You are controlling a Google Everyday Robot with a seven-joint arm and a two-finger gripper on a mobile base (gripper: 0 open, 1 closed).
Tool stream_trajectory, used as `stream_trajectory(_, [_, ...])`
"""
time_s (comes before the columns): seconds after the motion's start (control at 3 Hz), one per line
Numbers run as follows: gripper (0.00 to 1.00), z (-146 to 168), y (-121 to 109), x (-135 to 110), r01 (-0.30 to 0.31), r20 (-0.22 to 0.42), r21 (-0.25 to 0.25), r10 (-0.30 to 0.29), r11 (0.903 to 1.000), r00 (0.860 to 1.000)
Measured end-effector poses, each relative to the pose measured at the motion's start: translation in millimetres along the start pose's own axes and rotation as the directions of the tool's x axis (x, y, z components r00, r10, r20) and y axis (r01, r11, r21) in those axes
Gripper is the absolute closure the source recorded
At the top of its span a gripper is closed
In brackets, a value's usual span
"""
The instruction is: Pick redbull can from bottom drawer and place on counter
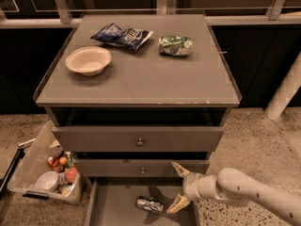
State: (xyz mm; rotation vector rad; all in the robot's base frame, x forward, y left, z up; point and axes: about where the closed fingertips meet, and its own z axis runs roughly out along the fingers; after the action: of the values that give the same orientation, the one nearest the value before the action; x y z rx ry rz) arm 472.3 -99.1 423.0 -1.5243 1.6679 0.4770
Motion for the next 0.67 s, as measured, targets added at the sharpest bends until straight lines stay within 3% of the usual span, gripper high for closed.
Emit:
stream_trajectory(0.33, [0.00,10.8,0.1,16.8,0.016,0.011,0.001,-0.016,0.9999,1.000])
stream_trajectory(0.67, [0.00,10.7,0.3,16.8,0.016,0.011,0.001,-0.016,0.9999,1.000])
